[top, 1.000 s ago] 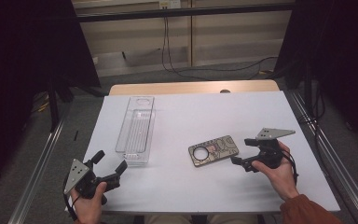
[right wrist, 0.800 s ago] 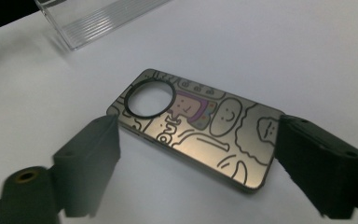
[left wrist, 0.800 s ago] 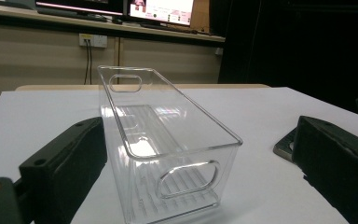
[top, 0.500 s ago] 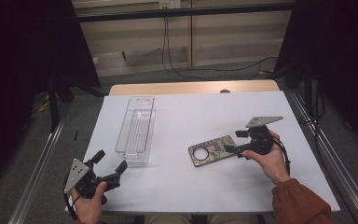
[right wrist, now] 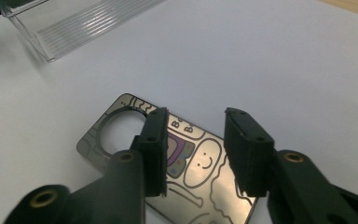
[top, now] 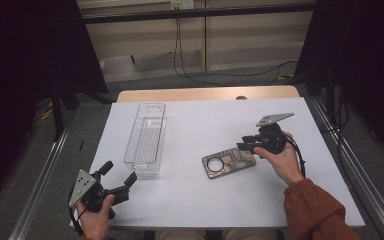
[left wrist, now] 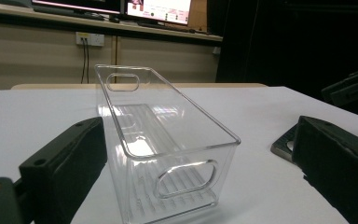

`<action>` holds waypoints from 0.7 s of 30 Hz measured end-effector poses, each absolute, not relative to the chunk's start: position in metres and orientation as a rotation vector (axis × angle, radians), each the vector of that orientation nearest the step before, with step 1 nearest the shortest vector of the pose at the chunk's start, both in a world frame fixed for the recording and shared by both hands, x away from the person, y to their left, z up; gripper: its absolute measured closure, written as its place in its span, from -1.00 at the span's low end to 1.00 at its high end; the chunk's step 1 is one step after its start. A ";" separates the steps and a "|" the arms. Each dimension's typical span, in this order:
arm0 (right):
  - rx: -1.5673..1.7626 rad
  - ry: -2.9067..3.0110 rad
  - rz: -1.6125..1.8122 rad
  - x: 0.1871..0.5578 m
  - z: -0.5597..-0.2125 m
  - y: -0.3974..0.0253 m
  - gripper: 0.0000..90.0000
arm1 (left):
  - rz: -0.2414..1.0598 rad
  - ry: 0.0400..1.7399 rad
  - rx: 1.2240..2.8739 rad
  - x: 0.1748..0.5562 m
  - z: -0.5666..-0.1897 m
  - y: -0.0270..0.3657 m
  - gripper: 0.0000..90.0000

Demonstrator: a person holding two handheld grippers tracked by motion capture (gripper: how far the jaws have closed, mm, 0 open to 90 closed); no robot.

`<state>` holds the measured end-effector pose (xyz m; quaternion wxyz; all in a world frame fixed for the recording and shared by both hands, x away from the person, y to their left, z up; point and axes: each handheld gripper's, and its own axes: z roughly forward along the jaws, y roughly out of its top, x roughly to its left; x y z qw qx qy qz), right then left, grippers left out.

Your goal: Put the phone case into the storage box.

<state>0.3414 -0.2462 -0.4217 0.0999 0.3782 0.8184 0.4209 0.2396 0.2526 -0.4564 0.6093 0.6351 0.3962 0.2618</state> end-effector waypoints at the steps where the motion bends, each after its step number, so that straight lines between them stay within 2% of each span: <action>1: 1.139 2.425 1.226 0.343 -0.421 -0.245 0.45 | 0.605 0.916 1.467 0.240 -0.456 0.253 -0.93; 5: 1.150 2.450 1.188 0.352 -0.424 -0.242 0.58 | 0.593 0.907 1.479 0.240 -0.457 0.252 -0.93; 12: 1.146 2.501 1.157 0.363 -0.431 -0.232 1.00 | 0.600 0.919 1.470 0.240 -0.456 0.253 -0.93; 21: 1.144 2.558 1.040 0.374 -0.440 -0.228 1.00 | 0.587 0.914 1.468 0.239 -0.456 0.252 -0.93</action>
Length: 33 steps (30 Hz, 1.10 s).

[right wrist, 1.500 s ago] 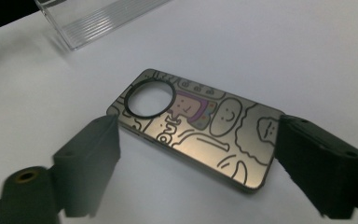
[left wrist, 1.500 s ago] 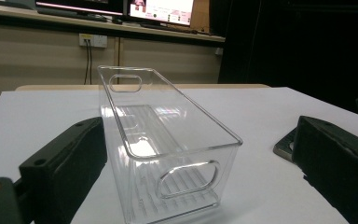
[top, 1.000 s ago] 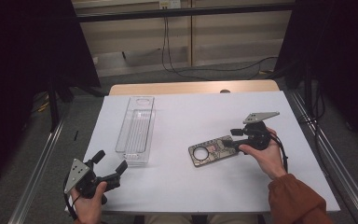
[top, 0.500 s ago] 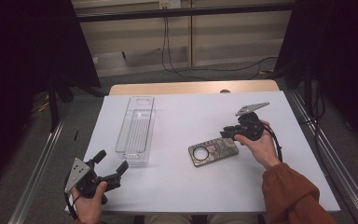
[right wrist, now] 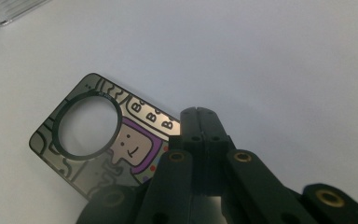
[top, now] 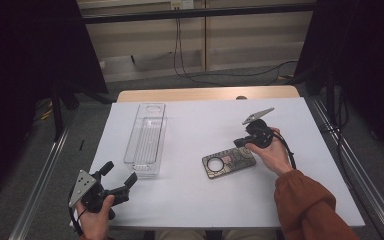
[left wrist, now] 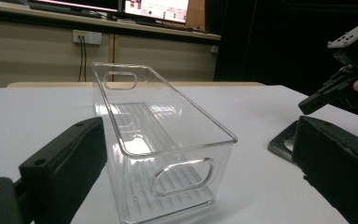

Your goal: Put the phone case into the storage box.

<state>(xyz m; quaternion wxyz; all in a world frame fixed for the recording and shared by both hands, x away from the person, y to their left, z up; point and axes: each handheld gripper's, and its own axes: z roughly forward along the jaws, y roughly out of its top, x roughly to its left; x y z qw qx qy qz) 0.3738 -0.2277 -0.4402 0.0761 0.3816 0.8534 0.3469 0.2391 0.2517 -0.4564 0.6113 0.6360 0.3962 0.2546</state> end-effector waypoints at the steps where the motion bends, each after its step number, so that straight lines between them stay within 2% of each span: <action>1: 1.165 2.560 1.016 0.374 -0.440 -0.228 1.00 | 0.588 0.916 1.468 0.239 -0.456 0.252 -0.93; 17: 1.228 2.580 0.876 0.403 -0.459 -0.230 1.00 | 0.595 0.914 1.470 0.239 -0.456 0.252 -0.93; 33: 1.235 2.591 0.797 0.398 -0.468 -0.229 1.00 | 0.599 0.916 1.460 0.237 -0.456 0.254 -0.93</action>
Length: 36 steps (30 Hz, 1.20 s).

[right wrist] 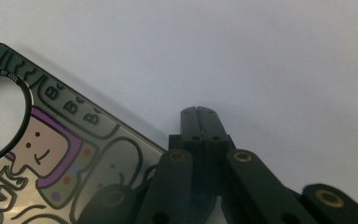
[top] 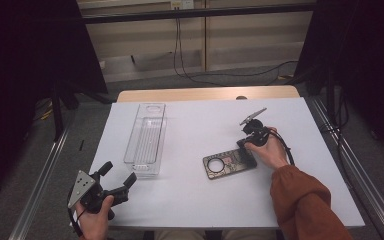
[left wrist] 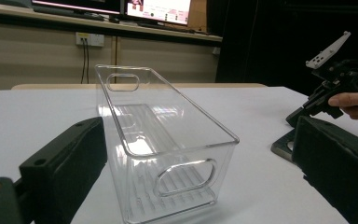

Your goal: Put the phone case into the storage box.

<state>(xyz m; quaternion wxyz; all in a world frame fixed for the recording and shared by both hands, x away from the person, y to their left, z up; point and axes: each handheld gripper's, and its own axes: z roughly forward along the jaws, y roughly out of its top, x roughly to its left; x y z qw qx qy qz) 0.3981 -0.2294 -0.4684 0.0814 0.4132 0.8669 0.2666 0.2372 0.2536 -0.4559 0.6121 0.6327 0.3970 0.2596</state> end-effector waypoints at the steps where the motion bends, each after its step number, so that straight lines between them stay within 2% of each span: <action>1: 1.227 2.593 0.794 0.398 -0.468 -0.229 1.00 | 0.598 0.917 1.459 0.237 -0.456 0.254 -0.93; 36: 1.184 2.602 0.819 0.367 -0.469 -0.250 1.00 | 0.596 0.925 1.481 0.237 -0.457 0.254 -0.93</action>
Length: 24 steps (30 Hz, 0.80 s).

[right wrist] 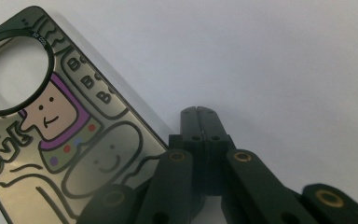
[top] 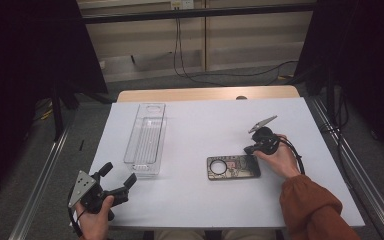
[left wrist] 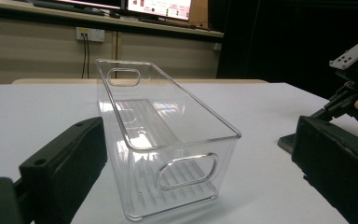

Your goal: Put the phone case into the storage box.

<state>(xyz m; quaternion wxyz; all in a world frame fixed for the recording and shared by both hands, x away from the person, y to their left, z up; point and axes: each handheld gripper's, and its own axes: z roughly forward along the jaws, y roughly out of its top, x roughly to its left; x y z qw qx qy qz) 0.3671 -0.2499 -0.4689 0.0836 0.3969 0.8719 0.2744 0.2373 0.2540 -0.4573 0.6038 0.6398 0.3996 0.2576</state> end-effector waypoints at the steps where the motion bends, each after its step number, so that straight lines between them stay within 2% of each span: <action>1: 1.173 2.601 0.815 0.366 -0.469 -0.250 1.00 | 0.597 0.925 1.481 0.237 -0.457 0.254 -0.93; 24: 1.181 2.592 0.891 0.344 -0.472 -0.263 1.00 | 0.600 0.928 1.478 0.237 -0.457 0.253 -0.93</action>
